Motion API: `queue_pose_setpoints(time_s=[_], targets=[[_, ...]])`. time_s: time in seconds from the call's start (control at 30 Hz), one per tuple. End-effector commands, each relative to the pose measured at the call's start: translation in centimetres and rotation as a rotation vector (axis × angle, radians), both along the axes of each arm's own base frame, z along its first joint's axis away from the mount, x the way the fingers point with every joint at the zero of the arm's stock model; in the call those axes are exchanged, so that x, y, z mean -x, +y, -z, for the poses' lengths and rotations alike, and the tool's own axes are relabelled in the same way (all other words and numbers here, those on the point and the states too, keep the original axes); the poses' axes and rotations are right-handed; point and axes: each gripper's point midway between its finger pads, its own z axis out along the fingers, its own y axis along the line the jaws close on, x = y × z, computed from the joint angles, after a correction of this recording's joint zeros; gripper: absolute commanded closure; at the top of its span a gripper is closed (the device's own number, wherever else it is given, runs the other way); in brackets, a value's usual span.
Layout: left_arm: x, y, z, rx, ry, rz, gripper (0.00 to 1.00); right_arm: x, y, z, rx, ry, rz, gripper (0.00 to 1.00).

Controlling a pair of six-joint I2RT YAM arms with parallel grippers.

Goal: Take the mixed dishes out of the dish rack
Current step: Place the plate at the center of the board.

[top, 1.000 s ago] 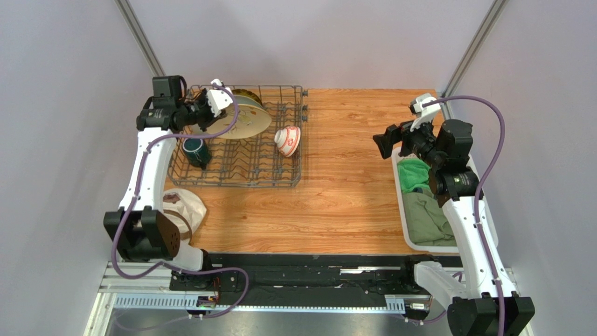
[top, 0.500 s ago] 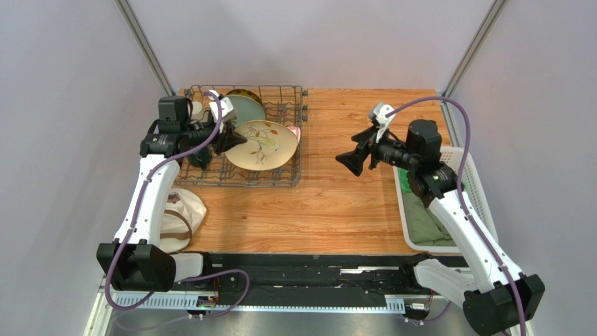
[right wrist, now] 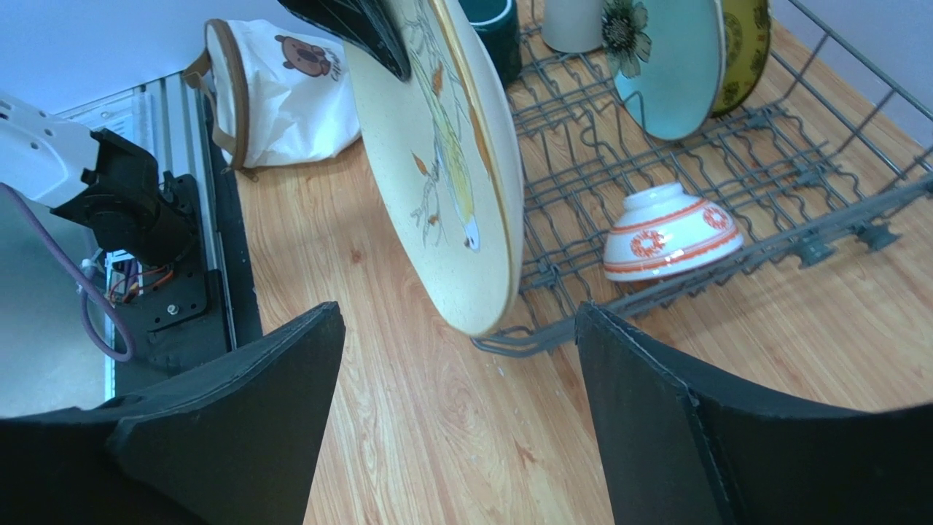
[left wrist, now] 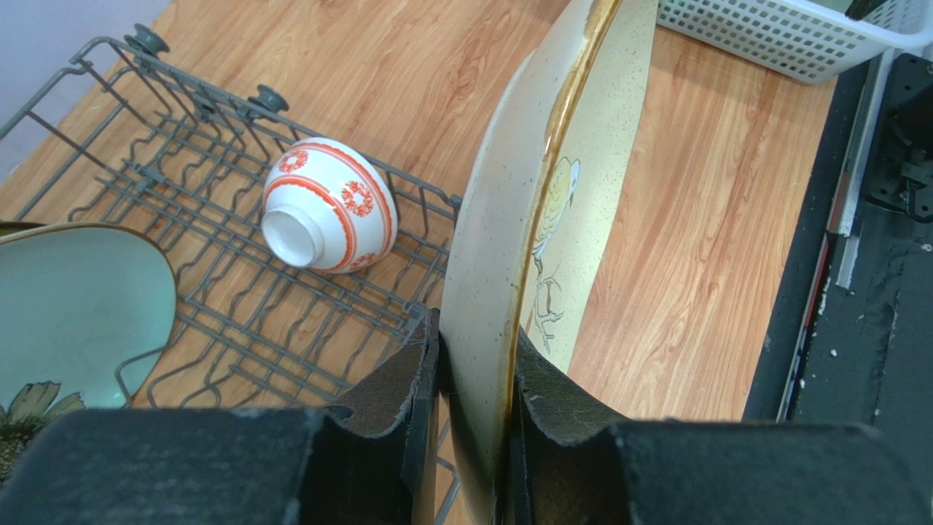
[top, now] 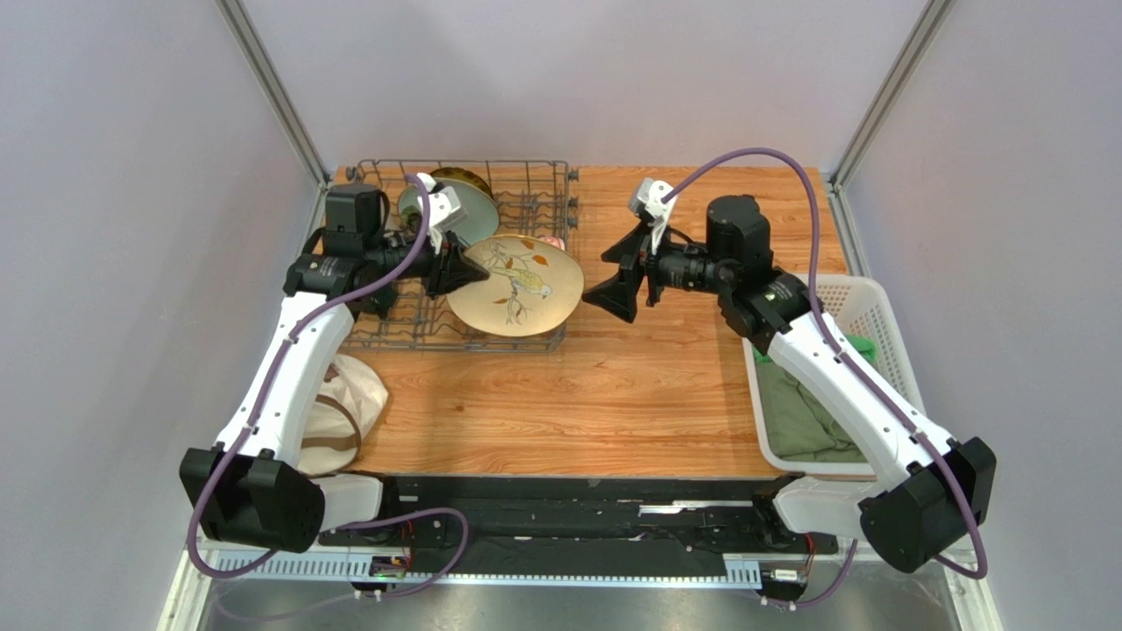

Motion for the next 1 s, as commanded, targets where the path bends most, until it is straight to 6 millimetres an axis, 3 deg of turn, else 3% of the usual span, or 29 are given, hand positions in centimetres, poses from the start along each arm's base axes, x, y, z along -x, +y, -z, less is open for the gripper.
queue_pose_setpoints(time_s=[0.0, 0.43, 0.53, 0.67, 0.8, 0.87, 0.97], targets=[[1.1, -1.6, -4.1, 0.079, -0.129, 0.074, 1.0, -0.4, 2.1, -2.2, -0.026, -0.082, -0.052, 0.19], [3.9, -2.7, -4.5, 0.118, -0.125, 0.144, 1.0, -1.6, 5.5, -1.1, 0.003, -0.095, -0.1, 0.26], [4.6, -3.0, -4.6, 0.126, -0.127, 0.166, 1.0, -1.7, 6.2, -0.9, 0.012, -0.094, -0.109, 0.37], [5.1, -3.2, -4.4, 0.125, -0.136, 0.176, 1.0, -1.8, 6.8, -0.4, 0.022, -0.084, -0.126, 0.67], [5.1, -3.1, -3.8, 0.116, -0.136, 0.173, 1.0, -1.7, 6.9, 0.1, 0.029, -0.079, -0.131, 0.88], [5.0, -3.1, -3.7, 0.114, -0.135, 0.174, 0.91, -1.7, 6.9, 0.5, 0.032, -0.077, -0.128, 0.99], [4.7, -3.0, -3.4, 0.106, -0.13, 0.162, 0.72, -1.8, 6.5, 0.5, 0.037, -0.094, -0.114, 1.0]])
